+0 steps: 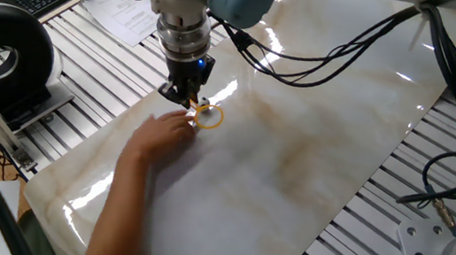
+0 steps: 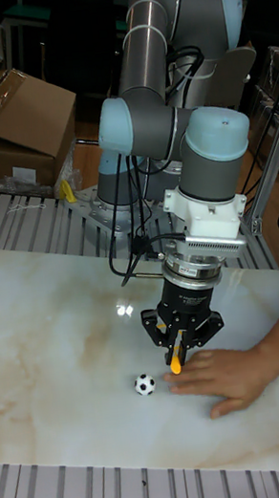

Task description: Attach the bubble ring to the ball

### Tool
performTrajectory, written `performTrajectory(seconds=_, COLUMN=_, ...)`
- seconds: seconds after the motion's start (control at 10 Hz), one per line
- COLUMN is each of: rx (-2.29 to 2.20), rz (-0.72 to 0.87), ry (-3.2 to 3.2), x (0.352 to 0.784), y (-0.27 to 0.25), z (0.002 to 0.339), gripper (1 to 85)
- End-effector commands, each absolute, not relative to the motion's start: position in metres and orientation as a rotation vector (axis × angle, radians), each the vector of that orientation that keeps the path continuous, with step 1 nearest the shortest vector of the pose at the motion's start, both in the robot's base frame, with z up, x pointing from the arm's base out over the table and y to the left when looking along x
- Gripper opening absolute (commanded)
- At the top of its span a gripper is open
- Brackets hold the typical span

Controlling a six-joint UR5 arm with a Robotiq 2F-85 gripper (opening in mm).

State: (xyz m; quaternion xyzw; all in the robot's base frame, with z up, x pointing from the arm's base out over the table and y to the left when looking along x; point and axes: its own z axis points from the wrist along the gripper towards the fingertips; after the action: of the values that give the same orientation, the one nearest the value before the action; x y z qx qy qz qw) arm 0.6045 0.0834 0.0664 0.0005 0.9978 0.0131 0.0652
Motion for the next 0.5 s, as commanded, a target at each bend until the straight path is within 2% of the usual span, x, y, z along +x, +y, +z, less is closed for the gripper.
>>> performTrajectory(seconds=0.0, rx=0.012, rz=0.055, ry=3.007, x=0.607, y=0.084, z=0.070, gripper=1.3)
performTrajectory(seconds=0.4, rx=-0.066, rz=0.010, ry=2.974, x=0.622, y=0.074, z=0.062, gripper=1.3)
